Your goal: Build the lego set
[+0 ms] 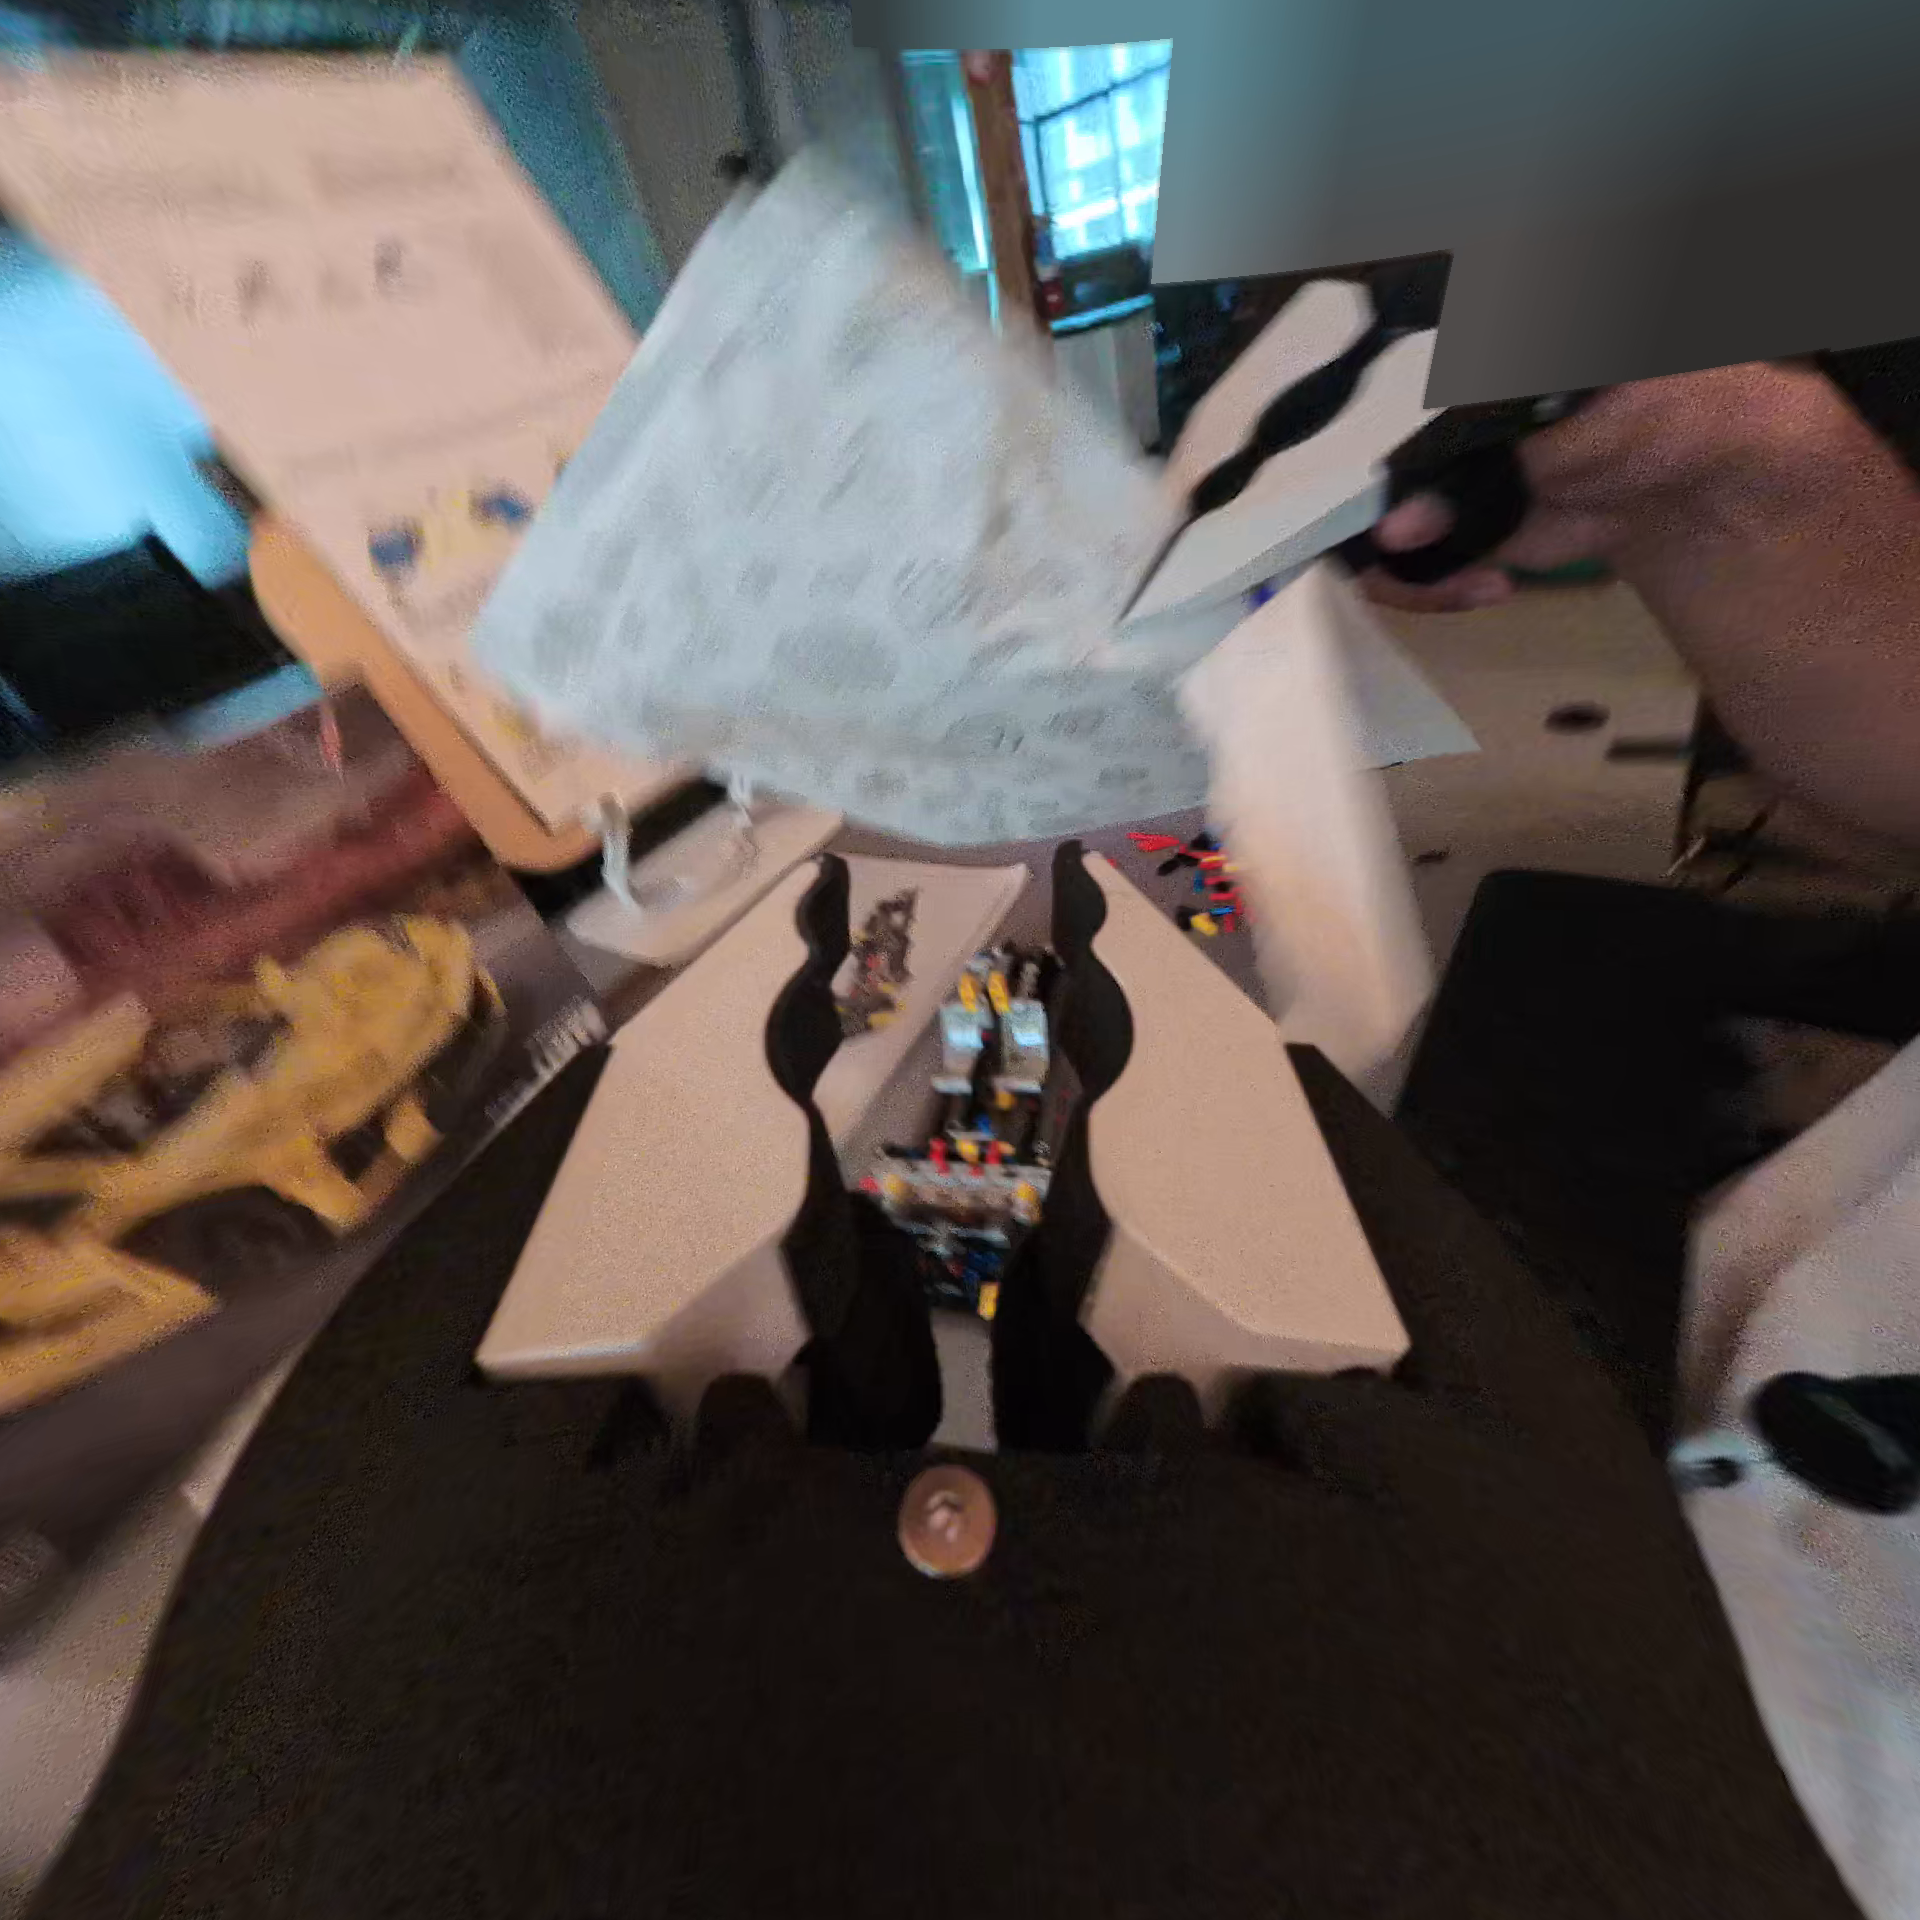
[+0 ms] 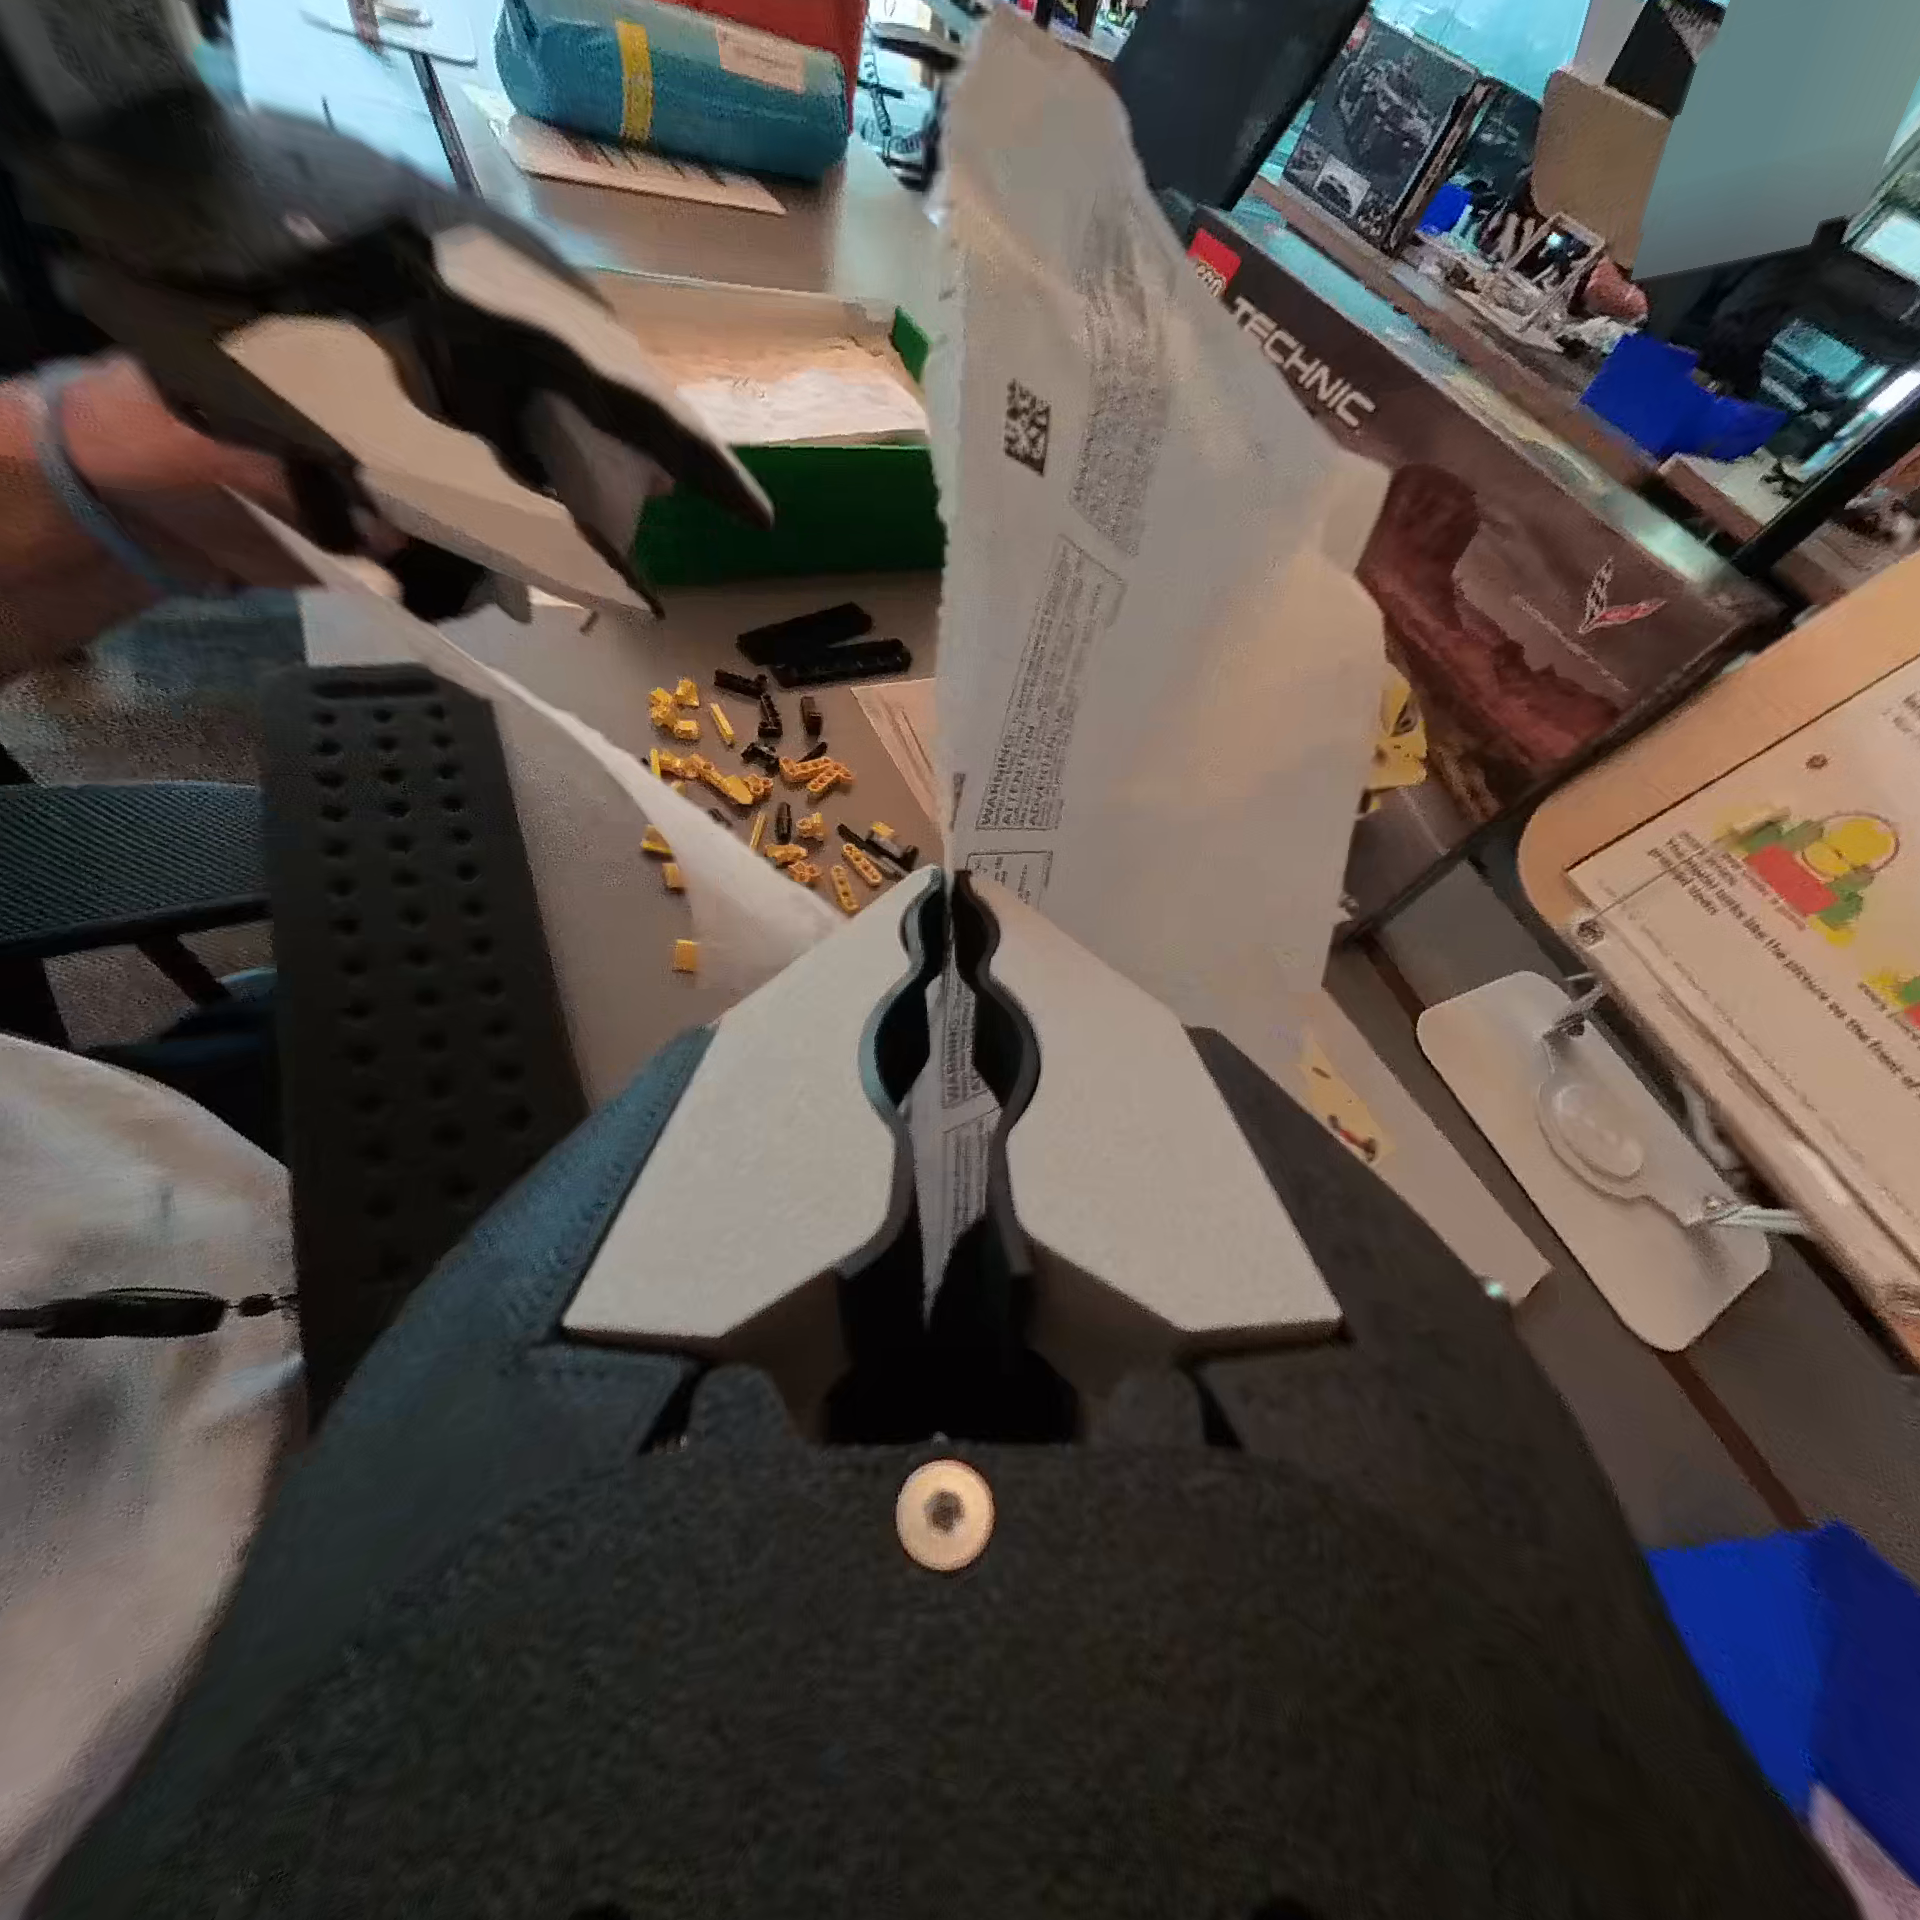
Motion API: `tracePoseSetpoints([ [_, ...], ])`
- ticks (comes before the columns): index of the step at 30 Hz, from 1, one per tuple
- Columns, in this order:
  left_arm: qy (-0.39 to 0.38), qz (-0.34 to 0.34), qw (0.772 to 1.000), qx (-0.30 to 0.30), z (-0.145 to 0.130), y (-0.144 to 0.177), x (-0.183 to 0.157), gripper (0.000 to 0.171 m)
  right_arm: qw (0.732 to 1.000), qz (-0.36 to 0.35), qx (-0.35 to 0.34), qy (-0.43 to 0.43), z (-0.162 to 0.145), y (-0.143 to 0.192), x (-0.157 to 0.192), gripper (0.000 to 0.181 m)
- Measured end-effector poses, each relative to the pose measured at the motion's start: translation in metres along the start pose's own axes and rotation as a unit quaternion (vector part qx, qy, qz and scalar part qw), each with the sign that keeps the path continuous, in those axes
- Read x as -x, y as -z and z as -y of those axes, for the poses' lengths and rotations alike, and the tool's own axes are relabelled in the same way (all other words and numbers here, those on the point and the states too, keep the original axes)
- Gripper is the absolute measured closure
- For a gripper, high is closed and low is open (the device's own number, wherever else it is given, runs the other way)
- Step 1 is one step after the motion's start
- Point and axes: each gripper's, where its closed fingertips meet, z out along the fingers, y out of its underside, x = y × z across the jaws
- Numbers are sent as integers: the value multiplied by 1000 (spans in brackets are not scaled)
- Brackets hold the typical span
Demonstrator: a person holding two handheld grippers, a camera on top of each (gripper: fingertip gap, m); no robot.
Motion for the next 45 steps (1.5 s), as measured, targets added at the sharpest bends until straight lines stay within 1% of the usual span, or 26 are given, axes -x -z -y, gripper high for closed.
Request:
tracePoseSetpoints([
  [1,-68,5,998,5,14,-6,-10,138,1000,-8,6,16,0,-3,2,181],
  [2,-139,14,990,17,23,-14,-17,138,999,-17,15,30,-2,-5,4,181],
  [3,-209,21,977,29,29,-21,-22,138,999,-22,21,40,-2,-6,5,181],
  [5,-339,43,938,53,33,-34,-25,138,999,-13,27,43,-3,-9,11,181],
  [8,-481,48,872,84,25,-49,-30,135,999,7,36,30,-7,-12,15,181],
  [10,-544,50,831,105,16,-56,-31,134,999,20,40,25,-11,-14,19,181],
  [11,-565,52,814,121,10,-58,-28,133,999,25,41,25,-12,-15,21,181],
  [12,-581,54,801,135,5,-59,-25,129,998,26,44,28,-13,-15,22,181],
  [14,-604,55,781,150,-1,-60,-23,126,997,26,56,39,-17,-17,22,181],
  [15,-610,52,775,157,-4,-60,-23,112,997,29,60,44,-19,-18,24,181],
  [16,-614,49,771,166,-7,-60,-22,127,996,31,64,50,-20,-19,26,181],
  [18,-621,44,762,180,-10,-60,-19,145,994,31,76,68,-23,-22,28,181],
  [20,-618,41,764,182,-10,-58,-19,170,993,22,87,77,-26,-24,26,181],
  [23,-609,44,771,179,-10,-55,-20,171,995,19,81,51,-26,-25,24,181],
  [29,-618,58,766,167,-13,-51,-23,171,997,55,44,-36,-22,-22,23,180],
  [35,-612,45,769,180,-22,-49,-27,171,994,82,23,-68,-19,-17,21,180],
  [40,-608,35,772,185,-28,-46,-32,171,995,47,24,-90,-24,-14,-2,181],
  [43,-610,32,773,171,-25,-44,-41,171,998,-7,43,-51,-29,-12,-17,181],
  [45,-617,37,769,164,-22,-42,-45,171,999,-27,31,-21,-22,-7,-21,181],
])
